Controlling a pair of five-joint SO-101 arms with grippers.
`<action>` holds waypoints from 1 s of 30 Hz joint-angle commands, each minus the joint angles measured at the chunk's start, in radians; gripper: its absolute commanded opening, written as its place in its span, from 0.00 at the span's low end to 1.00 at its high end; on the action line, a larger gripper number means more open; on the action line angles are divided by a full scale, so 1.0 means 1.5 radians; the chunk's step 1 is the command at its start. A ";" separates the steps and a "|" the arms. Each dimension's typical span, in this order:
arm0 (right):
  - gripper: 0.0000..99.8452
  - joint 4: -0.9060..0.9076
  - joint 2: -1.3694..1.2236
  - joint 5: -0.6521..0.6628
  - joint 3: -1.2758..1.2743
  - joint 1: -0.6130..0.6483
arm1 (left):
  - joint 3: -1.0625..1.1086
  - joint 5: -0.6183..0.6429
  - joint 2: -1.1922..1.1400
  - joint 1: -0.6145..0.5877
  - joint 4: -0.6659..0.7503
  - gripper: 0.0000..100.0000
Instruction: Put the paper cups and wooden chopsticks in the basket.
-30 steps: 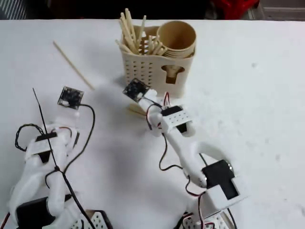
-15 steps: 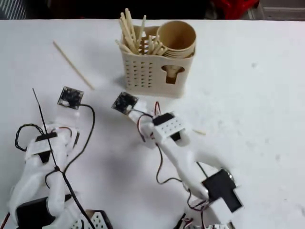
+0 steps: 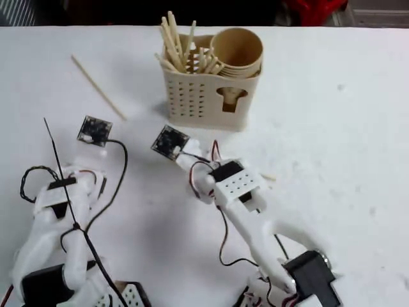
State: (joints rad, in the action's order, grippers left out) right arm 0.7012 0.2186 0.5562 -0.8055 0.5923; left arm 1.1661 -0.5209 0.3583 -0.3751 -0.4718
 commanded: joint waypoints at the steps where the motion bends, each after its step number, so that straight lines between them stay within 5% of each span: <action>1: 0.16 -0.042 -0.037 0.035 0.013 -0.008 | 0.001 -0.007 0.021 0.011 0.010 0.10; 14: 0.15 -0.041 -0.132 0.048 0.053 -0.005 | 0.001 -0.007 0.021 0.011 0.010 0.10; 22: 0.05 0.026 -0.094 0.045 0.049 0.067 | 0.001 -0.007 0.021 0.011 0.010 0.10; 30: 0.02 0.029 -0.059 -0.008 0.052 0.036 | 0.001 -0.007 0.021 0.011 0.010 0.10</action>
State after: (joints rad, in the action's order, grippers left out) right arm 0.7334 0.0744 0.5654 -0.7488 0.6720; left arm 1.1661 -0.5209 0.3583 -0.3751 -0.4718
